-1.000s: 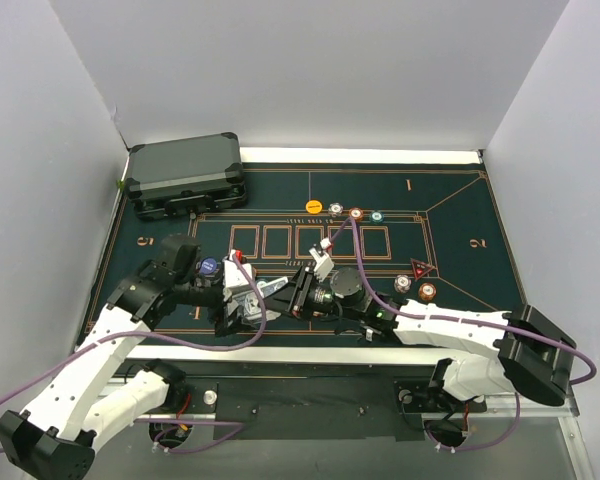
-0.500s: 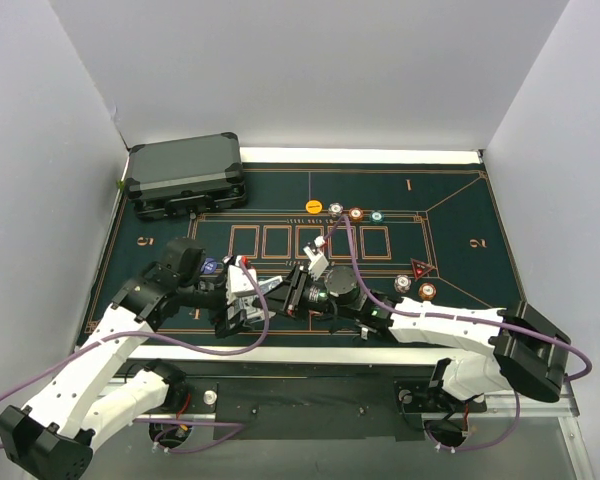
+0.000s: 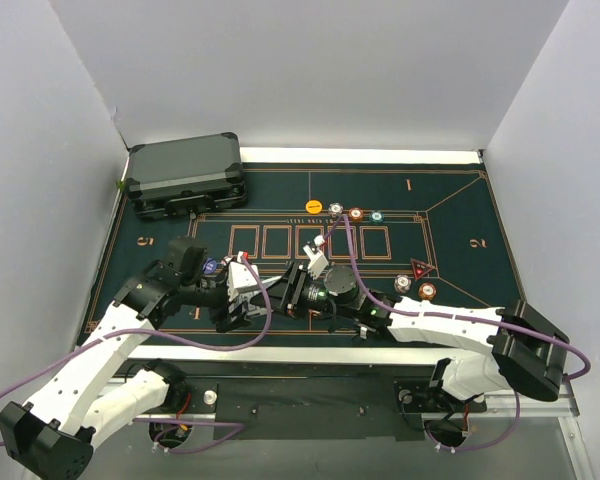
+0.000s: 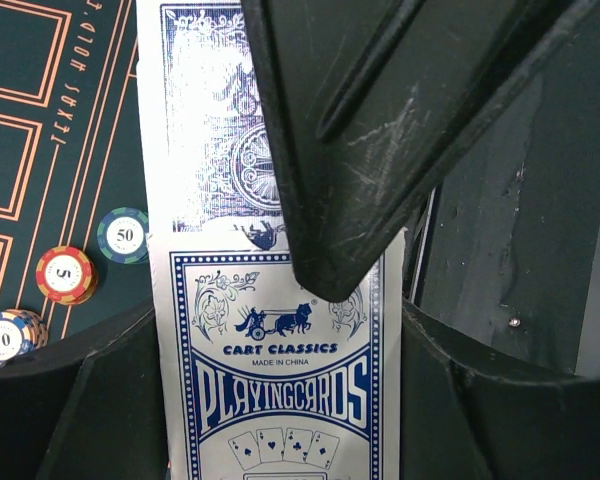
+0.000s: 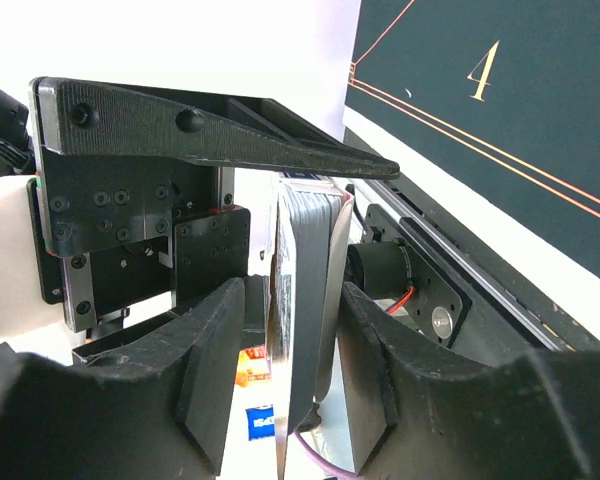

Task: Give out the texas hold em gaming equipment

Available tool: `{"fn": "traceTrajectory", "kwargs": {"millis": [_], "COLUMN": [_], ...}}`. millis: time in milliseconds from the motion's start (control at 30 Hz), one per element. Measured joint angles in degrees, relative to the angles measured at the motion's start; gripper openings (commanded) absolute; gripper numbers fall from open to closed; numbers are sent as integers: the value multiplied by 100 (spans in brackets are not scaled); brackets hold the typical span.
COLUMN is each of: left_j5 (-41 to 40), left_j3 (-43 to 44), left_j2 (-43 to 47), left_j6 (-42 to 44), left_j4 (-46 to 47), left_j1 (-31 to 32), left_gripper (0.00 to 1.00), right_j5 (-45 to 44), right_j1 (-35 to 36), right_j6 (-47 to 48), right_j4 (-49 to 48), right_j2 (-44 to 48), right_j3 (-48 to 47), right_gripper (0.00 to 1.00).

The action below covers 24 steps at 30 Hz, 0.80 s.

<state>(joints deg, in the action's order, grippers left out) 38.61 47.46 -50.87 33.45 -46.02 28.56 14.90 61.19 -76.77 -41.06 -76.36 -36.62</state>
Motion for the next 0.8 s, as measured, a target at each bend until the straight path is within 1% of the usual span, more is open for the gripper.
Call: {"fn": "traceTrajectory", "kwargs": {"millis": [300,333,433,600,667,800], "left_j5": [-17,-17,-4,59,68,66], "left_j3": [85,90,94,111,122,125], "left_j2": [-24,-24,-24,-24,-24,-20], "left_j6": [-22,-13,55,280,385,614], "left_j4": [-7,-11,-46,-256,-372,-586], "left_j1": [0,0,0,0,0,0], "left_gripper": [52,50,41,38,33,30], "right_j5": [17,17,22,48,59,68], "right_j1": [-15,-35,-79,-203,-267,-391], "right_j6": [-15,-15,-13,24,46,208], "right_j4": [-92,-92,-81,11,103,503], "right_j2": [4,11,76,297,415,708], "right_j3": [2,11,66,175,208,221], "right_gripper": [38,38,39,41,43,44]}}
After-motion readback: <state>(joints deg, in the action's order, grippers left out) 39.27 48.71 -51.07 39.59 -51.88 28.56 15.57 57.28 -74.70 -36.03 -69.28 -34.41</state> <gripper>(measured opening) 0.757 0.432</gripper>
